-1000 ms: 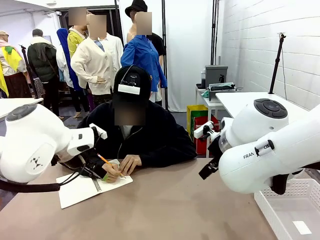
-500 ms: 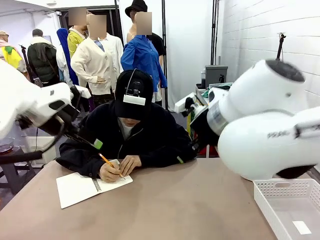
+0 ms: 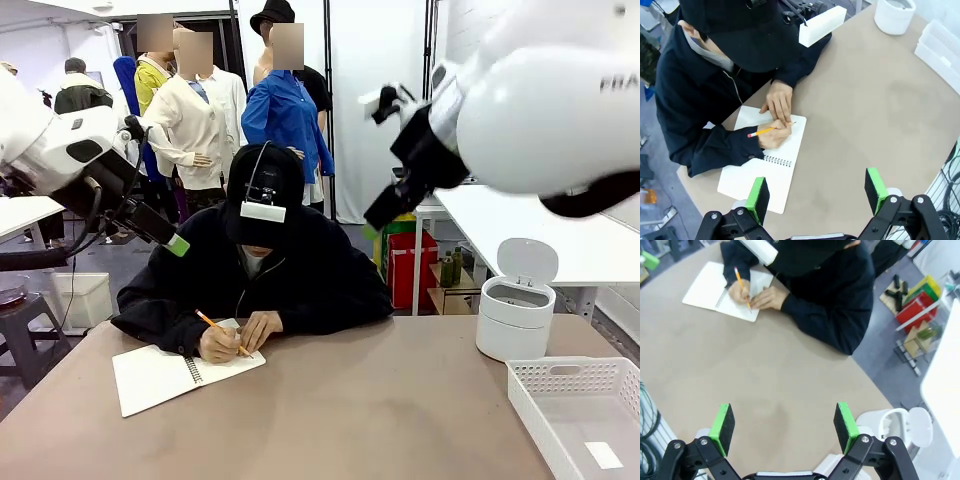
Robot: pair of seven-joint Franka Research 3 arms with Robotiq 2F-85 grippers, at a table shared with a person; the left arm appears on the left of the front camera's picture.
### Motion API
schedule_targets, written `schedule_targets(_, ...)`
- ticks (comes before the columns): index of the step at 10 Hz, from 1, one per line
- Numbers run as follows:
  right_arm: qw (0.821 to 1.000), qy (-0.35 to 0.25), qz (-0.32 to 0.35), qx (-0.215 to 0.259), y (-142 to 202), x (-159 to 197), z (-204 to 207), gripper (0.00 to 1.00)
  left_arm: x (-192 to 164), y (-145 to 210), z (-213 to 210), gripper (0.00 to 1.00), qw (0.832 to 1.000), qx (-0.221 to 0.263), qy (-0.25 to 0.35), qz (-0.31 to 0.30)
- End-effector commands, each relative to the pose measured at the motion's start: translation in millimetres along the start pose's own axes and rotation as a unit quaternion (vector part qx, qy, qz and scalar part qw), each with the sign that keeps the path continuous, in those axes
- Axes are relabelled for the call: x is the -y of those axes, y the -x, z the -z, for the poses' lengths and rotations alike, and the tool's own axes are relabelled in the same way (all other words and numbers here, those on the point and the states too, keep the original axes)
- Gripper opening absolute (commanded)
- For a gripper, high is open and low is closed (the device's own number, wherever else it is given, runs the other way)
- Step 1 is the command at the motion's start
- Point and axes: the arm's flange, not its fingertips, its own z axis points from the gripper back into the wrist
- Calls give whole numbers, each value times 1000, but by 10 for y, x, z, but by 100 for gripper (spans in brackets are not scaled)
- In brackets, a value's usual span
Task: Sort the paper based on its condition.
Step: If a person hands you a paper, place it in the Organizing basket , and if it's crumpled, put it in the Trash can.
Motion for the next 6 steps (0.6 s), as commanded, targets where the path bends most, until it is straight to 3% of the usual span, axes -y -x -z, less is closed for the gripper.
schedule_targets(1,1000,10,1,5,-117,68,-95,100,-49,-21,-81,100,999,-26,-29,23)
schedule_targets(3,998,35,-31,51,-35,153,6,100,-23,64,-61,100,999,-11,-32,42)
schedule_targets(4,1000,14,4,13,-147,80,-195,100,-31,-15,-66,100,1000,-15,-17,15)
schedule_targets(6,1000,14,4,13,-147,80,-195,100,-31,-15,-66,100,1000,-15,-17,15)
